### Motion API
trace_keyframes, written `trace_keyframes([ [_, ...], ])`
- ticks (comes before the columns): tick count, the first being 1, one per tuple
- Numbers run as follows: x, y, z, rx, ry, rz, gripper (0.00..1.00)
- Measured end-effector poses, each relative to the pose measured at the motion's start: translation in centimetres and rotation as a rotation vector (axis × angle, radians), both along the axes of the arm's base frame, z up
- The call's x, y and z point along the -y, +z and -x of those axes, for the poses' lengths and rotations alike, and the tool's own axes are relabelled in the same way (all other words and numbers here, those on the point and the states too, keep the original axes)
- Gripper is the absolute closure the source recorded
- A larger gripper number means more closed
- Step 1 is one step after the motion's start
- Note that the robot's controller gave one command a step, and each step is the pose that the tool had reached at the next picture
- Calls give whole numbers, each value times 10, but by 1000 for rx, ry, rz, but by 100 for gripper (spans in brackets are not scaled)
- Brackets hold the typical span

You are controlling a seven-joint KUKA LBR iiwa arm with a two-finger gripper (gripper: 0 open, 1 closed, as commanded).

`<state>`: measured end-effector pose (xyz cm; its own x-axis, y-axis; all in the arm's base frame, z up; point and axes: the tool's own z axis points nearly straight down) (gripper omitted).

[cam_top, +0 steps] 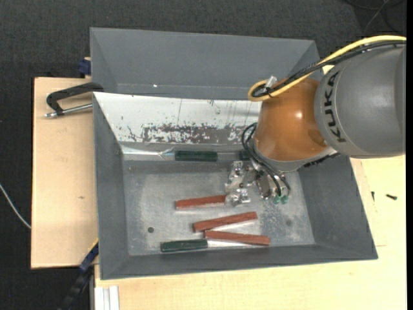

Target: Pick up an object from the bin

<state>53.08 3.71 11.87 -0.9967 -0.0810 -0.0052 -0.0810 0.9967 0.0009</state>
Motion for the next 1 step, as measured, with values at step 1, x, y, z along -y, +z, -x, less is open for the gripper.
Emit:
trace_keyframes([
  [1,7,59,3,-4,16,0,100],
])
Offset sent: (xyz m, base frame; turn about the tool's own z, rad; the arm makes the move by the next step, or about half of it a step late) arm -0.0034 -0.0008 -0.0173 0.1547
